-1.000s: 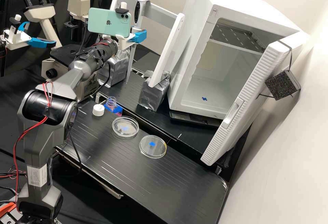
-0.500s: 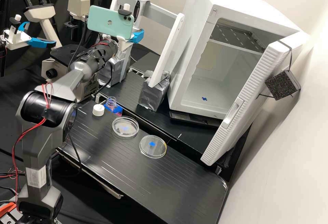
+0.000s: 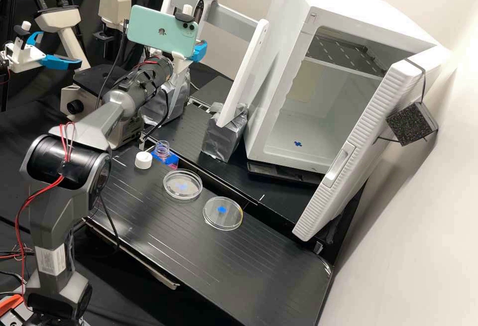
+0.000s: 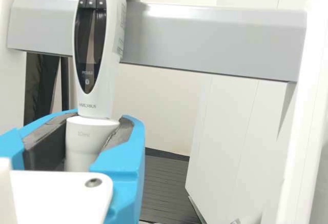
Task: Use the pipette
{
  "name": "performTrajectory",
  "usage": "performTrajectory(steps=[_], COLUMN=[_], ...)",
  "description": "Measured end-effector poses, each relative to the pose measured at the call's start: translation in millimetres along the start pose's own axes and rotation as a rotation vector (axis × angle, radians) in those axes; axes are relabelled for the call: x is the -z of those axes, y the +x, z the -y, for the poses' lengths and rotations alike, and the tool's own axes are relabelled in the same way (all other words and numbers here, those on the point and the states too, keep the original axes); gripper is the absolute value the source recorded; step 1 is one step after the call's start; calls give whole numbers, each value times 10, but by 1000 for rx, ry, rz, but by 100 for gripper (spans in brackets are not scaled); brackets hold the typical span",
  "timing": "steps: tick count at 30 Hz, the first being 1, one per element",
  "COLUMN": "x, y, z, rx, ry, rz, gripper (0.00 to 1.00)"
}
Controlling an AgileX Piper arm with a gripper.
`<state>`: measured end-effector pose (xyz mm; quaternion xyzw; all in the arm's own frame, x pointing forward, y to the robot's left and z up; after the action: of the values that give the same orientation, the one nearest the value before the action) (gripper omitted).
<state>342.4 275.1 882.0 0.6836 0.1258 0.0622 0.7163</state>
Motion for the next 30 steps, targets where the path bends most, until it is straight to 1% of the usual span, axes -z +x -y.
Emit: performTrajectory(steps=[4,6,8,10,13,19,21,26,28,30], x=[17,22,-6,-18,-55,-62,-54,-59,-78,-105], y=[0,-9,-20,-32,-64,-200,-264,-449,-538,-639], z=[-23,-61,-111,-162,-284,-557,-619,-676,-657,-626], rx=[-1,-5,-12,-26,-58,-127,-146,-173,-180,-192], ry=[-2,-9,-26,-11,25,70,82,114,121,115], rz=[-5,-7,-2,0,2,-21,-33,-68,-79,-88], gripper=[0,0,0,0,0,0,0,0,0,0])
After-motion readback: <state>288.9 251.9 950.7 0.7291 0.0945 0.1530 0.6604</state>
